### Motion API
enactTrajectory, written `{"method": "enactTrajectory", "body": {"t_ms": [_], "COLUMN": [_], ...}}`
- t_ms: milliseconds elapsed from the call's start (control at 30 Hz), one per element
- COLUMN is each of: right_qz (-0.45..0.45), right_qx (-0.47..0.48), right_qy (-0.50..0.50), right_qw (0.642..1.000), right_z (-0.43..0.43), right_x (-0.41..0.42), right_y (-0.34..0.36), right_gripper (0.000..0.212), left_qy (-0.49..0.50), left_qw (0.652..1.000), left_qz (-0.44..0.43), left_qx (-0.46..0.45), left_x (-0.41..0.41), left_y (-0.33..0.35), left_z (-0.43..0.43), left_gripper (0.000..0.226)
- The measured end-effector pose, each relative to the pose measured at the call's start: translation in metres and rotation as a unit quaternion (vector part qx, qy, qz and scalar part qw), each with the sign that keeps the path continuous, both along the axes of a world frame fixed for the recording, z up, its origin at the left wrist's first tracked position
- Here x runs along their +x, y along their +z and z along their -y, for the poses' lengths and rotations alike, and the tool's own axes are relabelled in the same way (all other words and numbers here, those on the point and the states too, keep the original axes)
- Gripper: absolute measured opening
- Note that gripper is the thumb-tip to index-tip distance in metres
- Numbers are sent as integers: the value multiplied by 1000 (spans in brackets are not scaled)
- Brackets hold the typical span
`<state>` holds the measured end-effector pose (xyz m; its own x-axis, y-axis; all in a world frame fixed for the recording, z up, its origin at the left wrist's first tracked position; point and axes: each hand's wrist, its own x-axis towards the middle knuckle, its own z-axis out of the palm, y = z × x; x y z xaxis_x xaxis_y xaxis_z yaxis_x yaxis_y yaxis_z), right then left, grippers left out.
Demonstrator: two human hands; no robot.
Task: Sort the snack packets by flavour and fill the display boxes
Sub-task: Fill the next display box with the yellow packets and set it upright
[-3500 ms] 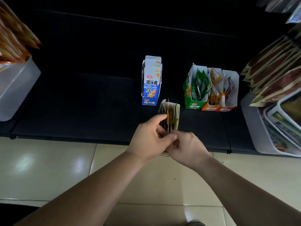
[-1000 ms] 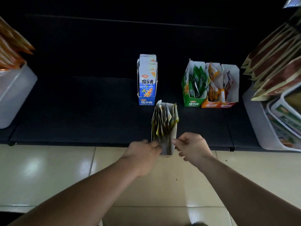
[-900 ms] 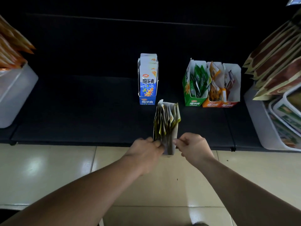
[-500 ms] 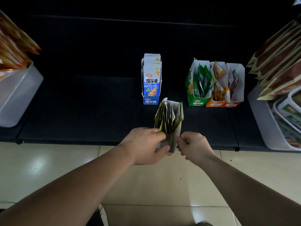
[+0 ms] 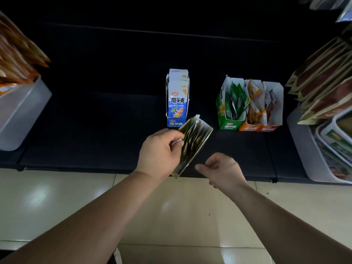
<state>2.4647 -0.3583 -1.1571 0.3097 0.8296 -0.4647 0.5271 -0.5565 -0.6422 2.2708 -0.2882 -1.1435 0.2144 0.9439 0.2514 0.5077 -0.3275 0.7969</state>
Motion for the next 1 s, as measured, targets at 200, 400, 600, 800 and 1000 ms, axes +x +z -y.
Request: {"method": "enactTrajectory", "body": {"t_ms": [200,400,600,800,1000], "right_qz": [-60,-101,-92,-42,-111], "right_qx": [13,80,106,107,84], "right_qy": [-22,-62,-103,-111,-130], "right_qw": [998,990,985,987,982], "right_z": [-5,-21,-26,-33,-38], "right_x": [-8,-24,-14,-15,-14], "right_y": [-1,2,-1,-2,0], "right_gripper": [30,24,38,44,47], "left_qy": [-38,-26,31,44,-117], "left_qw": [990,995,984,988,927], "left_qz": [-126,-80,128,70,-103], "left_qx": [46,-54,-116,-128,-342], "left_x": [0,-1,-2,-29,-14], "left_y": [13,8,6,-31,-32], "left_z": [-11,-38,-45,8,38], "left_gripper": [12,16,29,16,33]}}
